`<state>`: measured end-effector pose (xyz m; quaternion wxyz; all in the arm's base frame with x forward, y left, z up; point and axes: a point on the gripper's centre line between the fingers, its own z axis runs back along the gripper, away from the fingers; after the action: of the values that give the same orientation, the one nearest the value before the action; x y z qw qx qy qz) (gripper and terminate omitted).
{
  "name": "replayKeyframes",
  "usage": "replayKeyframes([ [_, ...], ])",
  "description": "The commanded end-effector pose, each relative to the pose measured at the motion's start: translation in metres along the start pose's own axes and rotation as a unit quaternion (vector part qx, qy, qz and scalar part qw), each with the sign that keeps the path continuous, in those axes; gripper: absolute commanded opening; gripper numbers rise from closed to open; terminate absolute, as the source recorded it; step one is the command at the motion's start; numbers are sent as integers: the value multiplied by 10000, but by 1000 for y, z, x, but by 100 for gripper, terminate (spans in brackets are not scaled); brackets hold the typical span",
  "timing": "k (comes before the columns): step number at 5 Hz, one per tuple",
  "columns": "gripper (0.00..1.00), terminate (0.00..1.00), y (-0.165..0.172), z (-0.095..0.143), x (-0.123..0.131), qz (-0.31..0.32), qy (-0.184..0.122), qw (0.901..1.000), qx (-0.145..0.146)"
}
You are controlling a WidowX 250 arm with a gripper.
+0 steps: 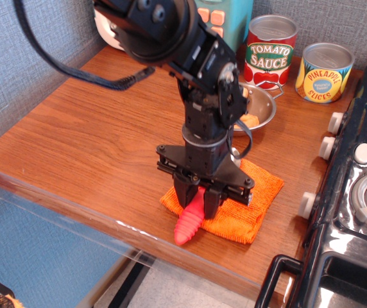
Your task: Move the red spoon to the left of the colander
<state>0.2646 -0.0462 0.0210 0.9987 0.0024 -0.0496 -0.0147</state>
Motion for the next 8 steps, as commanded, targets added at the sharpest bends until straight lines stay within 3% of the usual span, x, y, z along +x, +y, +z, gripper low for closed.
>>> replayKeyframes([
  [1,0,0,19,81,16,254,-1004,9941,-331],
  [2,0,0,44,84,14,530,-1017,9927,-366],
  [3,0,0,81,72,19,765,-901,9925,-303],
  [5,0,0,157,43,48,207,-573,9981,-101],
  [7,0,0,156,1,94,38,-238,9997,18],
  [8,0,0,145,-7,117,59,-236,9997,22],
])
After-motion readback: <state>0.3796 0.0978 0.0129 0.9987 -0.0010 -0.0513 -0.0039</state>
